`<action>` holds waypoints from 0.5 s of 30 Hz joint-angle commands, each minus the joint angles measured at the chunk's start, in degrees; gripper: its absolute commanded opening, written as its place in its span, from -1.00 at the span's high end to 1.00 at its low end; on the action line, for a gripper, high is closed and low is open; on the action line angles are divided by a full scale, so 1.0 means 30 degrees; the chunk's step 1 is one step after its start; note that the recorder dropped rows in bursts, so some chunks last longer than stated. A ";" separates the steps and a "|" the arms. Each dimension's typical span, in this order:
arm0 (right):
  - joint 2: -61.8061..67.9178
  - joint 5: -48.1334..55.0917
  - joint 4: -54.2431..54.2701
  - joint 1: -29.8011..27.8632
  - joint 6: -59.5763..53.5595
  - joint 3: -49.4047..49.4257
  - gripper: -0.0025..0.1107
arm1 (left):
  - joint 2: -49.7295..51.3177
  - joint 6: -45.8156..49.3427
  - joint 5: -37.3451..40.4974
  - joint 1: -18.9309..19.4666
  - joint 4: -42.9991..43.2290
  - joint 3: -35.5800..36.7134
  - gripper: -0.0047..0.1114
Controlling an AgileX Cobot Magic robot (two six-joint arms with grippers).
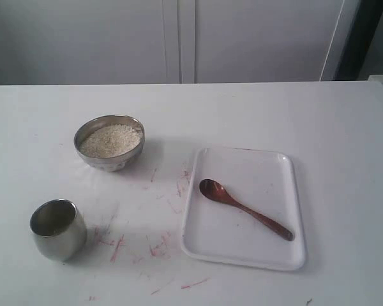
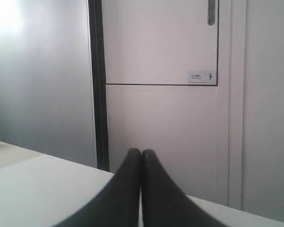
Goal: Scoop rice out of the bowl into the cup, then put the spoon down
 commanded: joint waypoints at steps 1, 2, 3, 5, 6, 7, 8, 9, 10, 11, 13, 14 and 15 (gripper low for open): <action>-0.1639 -0.1204 0.0094 -0.0030 -0.0221 0.1214 0.96 | -0.0057 -0.0112 0.0638 -0.0041 0.0000 0.0175 0.67; -0.1915 -0.1247 0.0094 -0.0030 -0.0221 0.1382 0.96 | -0.0057 -0.0112 0.0638 -0.0041 0.0000 0.0175 0.67; -0.2131 -0.1208 0.0094 -0.0030 -0.0221 0.1625 0.96 | -0.0057 -0.0112 0.0638 -0.0041 0.0000 0.0175 0.67; -0.2131 -0.1104 0.0145 -0.0030 -0.0169 0.1853 0.96 | -0.0057 -0.0112 0.0638 -0.0041 0.0000 0.0175 0.67; -0.2131 -0.1104 0.0145 -0.0030 -0.0148 0.2082 0.96 | -0.0057 -0.0112 0.0638 -0.0041 0.0000 0.0175 0.67; -0.2131 -0.1104 0.0219 -0.0030 -0.0104 0.2321 0.96 | -0.0057 -0.0112 0.0638 -0.0041 0.0000 0.0175 0.67; -0.2131 -0.1198 0.0356 -0.0030 -0.0104 0.2576 0.96 | -0.0057 -0.0112 0.0638 -0.0041 0.0000 0.0175 0.67; -0.2131 -0.1563 0.0506 -0.0030 -0.0104 0.3020 0.96 | -0.0057 -0.0112 0.0638 -0.0041 0.0000 0.0175 0.67; -0.2131 -0.1757 0.0517 -0.0030 0.0011 0.3229 0.96 | -0.0057 -0.0112 0.0638 -0.0041 0.0000 0.0175 0.67; -0.2131 -0.2014 0.0517 -0.0030 0.0521 0.3590 0.96 | -0.0057 -0.0112 0.0638 -0.0041 0.0000 0.0175 0.67; -0.2131 -0.2414 0.0517 -0.0030 0.1647 0.4180 0.96 | -0.0057 -0.0112 0.0638 -0.0041 0.0000 0.0175 0.67; -0.2131 -0.2658 0.0517 -0.0030 0.1946 0.4458 0.96 | -0.0057 -0.0112 0.0638 -0.0041 0.0000 0.0175 0.67; -0.2131 -0.2851 0.0517 -0.0030 0.2021 0.4744 0.96 | -0.0057 -0.0112 0.0638 -0.0041 0.0000 0.0175 0.67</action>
